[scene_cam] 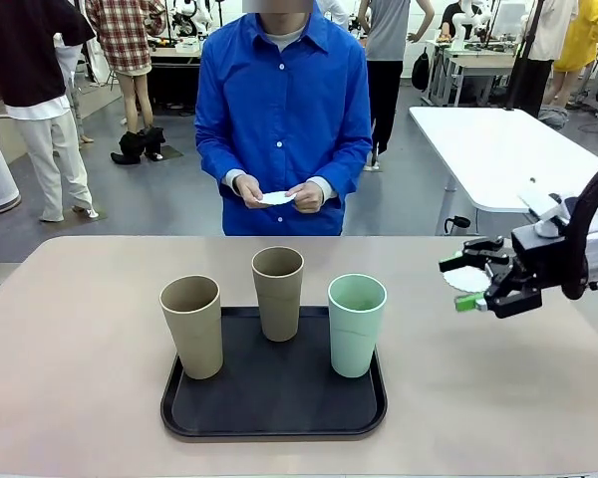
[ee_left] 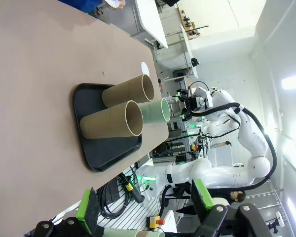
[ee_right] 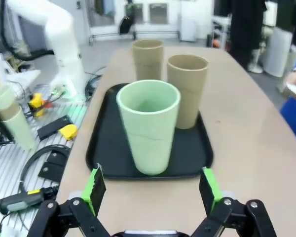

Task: Place coasters on the table and set cups on them.
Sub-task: Pick up one Reusable plastic cup and place it on a coaster set by the human.

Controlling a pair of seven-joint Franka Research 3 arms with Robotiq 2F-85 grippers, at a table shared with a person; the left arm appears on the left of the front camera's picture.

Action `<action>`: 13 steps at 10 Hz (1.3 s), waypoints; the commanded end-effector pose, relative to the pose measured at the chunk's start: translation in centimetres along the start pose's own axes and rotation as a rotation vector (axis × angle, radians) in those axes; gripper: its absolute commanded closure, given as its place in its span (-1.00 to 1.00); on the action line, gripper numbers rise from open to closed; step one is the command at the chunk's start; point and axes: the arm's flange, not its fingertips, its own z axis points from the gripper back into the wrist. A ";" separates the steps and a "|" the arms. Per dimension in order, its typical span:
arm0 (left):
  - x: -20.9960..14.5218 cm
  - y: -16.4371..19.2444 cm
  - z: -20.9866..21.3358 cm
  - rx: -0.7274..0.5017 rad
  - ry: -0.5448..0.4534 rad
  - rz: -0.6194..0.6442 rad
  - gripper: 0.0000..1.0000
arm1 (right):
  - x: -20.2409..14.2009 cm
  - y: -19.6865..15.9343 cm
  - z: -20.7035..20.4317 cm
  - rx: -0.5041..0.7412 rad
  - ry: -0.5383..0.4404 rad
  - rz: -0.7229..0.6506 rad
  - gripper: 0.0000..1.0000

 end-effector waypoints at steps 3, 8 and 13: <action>0.1 -0.1 0.2 -0.019 -0.008 -0.008 -1.00 | -0.3 -1.6 0.7 -0.030 -0.017 -0.088 -1.00; 0.1 -0.1 0.2 -0.019 -0.008 -0.008 -1.00 | -1.3 -1.7 -0.8 0.058 -0.051 -0.002 -1.00; 0.1 -0.1 0.2 -0.019 -0.008 -0.008 -1.00 | -3.0 -3.2 -4.4 0.042 -0.144 0.066 -1.00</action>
